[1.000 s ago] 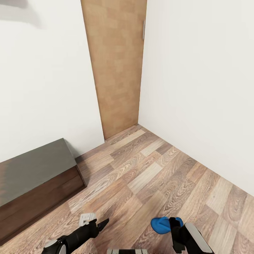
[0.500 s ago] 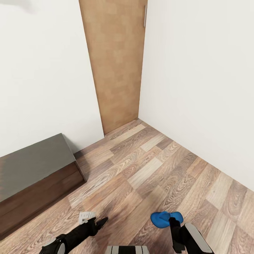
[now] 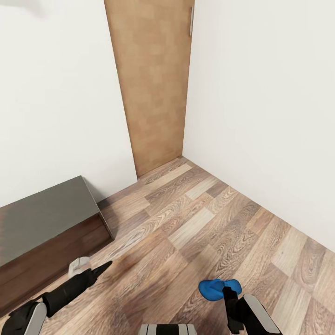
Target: In the bedroom, move the book from the bed onto either nightstand, and place the two sandals side by side next to the bed.
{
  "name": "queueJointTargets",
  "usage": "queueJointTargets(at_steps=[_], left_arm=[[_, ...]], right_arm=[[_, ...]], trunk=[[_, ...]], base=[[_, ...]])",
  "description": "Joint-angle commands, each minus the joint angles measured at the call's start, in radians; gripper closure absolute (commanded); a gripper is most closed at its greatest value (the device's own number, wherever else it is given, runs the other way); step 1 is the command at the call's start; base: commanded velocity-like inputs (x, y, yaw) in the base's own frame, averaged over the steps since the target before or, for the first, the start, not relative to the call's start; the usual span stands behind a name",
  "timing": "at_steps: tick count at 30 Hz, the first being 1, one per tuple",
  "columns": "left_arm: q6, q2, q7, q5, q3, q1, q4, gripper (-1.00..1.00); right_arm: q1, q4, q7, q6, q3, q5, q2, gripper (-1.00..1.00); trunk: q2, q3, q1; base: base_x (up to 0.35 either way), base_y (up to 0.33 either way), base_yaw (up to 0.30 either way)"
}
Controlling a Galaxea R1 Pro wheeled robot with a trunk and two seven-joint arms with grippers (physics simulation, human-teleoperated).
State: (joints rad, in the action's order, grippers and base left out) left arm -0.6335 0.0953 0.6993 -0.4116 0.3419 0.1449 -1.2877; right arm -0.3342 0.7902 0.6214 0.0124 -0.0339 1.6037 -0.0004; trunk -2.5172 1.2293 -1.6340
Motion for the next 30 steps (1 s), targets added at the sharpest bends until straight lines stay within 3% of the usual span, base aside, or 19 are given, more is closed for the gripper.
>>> queueJointTargets(at_steps=[1, 5, 11, 30], left_arm=[[0.000, 0.003, 0.002, -0.008, 0.001, 0.001, 0.024, -1.00], [0.063, -0.002, 0.001, -0.010, -0.014, 0.001, 0.065, -1.00], [0.091, -0.005, 0.000, -0.010, -0.058, 0.001, 0.074, -1.00], [0.094, -0.006, 0.000, -0.010, -0.064, 0.001, 0.074, -1.00]], right_arm=[[0.000, 0.001, 0.004, 0.001, -0.001, 0.004, 0.000, -1.00], [0.000, 0.001, 0.004, 0.001, -0.001, 0.004, 0.000, -1.00], [0.000, 0.001, 0.004, 0.001, -0.001, 0.004, 0.000, -1.00], [0.000, 0.001, 0.004, 0.001, 0.000, 0.004, 0.000, -1.00]], trunk=[[0.000, 0.001, 0.000], [0.000, 0.001, 0.000], [0.000, 0.001, 0.000], [0.000, 0.001, 0.000]], base=[[0.000, 0.000, 0.000], [0.000, 0.000, 0.000], [0.072, 0.000, 0.000], [0.114, 0.020, 0.000]])
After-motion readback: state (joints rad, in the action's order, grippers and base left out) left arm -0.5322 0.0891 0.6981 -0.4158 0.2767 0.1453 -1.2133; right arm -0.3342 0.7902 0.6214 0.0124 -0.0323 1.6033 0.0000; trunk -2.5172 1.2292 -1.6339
